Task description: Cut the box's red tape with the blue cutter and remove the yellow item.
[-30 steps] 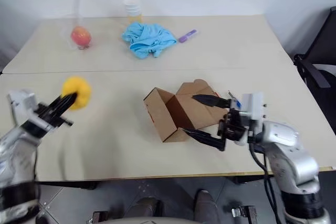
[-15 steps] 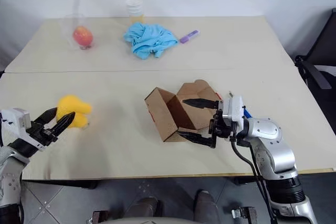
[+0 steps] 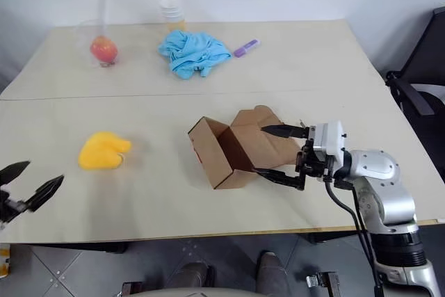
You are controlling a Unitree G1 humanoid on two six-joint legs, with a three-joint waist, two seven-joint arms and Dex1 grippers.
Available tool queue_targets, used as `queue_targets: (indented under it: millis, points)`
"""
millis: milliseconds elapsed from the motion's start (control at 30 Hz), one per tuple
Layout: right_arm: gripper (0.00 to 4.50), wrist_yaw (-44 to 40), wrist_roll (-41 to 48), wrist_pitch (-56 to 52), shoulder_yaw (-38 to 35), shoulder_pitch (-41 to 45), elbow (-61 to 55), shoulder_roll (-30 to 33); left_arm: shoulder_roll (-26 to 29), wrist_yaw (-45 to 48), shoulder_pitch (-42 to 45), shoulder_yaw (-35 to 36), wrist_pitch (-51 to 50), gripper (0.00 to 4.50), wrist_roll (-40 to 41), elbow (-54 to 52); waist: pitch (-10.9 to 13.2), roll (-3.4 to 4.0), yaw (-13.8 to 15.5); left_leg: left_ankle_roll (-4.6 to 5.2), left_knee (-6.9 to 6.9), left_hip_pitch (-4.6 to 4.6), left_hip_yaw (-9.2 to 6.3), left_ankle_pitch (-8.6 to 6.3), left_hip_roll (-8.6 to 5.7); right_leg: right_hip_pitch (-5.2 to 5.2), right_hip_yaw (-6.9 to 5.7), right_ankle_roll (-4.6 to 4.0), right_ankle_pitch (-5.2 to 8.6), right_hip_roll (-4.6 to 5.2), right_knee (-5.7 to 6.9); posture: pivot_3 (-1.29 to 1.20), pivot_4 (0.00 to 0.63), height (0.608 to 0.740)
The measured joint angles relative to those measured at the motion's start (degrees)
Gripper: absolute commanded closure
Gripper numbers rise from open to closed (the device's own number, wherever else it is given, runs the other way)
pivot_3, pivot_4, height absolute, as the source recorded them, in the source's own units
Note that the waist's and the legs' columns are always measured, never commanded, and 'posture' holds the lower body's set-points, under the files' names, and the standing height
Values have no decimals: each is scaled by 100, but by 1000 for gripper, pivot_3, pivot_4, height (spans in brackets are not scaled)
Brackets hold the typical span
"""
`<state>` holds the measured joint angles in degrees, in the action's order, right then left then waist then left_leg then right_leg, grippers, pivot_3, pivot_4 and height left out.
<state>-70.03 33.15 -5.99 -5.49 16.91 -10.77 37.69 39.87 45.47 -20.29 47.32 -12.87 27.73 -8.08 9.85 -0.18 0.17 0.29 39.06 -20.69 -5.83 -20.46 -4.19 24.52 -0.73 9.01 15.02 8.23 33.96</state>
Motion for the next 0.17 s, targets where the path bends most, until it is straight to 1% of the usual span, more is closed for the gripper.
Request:
queue_targets:
  millis: [167]
  points:
    - [0,5,-164,238,-12,-178,68,22,-360,-132,-229,16,94,36,0,-301,0,1,85,1,0,18,5,-1,-1,-12,5,-2,1,3,-3,0,150,740]
